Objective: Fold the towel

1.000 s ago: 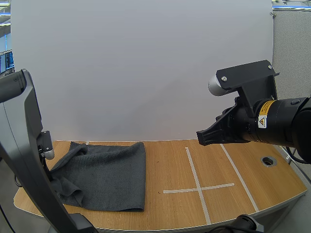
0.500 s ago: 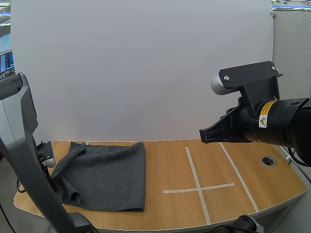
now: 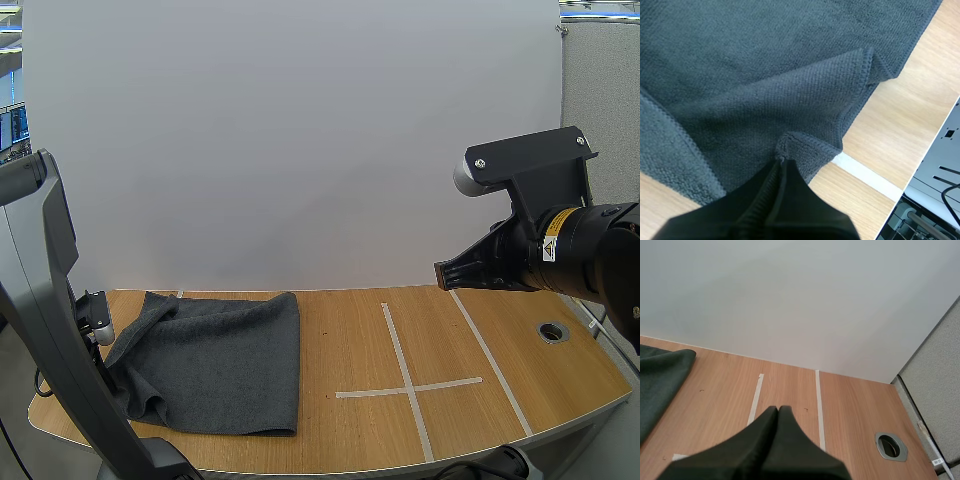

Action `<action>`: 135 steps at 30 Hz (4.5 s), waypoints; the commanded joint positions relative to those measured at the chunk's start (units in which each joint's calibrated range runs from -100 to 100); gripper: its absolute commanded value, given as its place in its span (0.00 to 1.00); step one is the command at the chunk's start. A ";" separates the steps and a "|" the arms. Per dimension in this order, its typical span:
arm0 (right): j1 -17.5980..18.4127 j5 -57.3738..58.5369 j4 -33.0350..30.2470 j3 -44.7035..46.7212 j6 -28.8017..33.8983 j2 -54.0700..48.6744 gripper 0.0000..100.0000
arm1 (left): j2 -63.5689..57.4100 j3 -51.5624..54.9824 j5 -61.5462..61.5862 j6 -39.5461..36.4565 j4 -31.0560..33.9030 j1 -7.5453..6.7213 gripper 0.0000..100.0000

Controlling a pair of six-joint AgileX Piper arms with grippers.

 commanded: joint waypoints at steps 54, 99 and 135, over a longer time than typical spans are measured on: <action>2.43 0.12 58.31 0.08 -58.44 60.81 0.89 | -0.07 0.29 1.24 -1.29 -5.51 0.10 0.00; 19.93 -36.67 17.86 9.47 -38.23 65.65 0.89 | -0.07 0.29 1.24 -2.72 -1.76 0.10 0.00; 19.93 -45.93 10.15 9.47 -36.12 71.19 0.07 | -0.07 0.29 1.24 -2.72 -1.76 0.10 0.00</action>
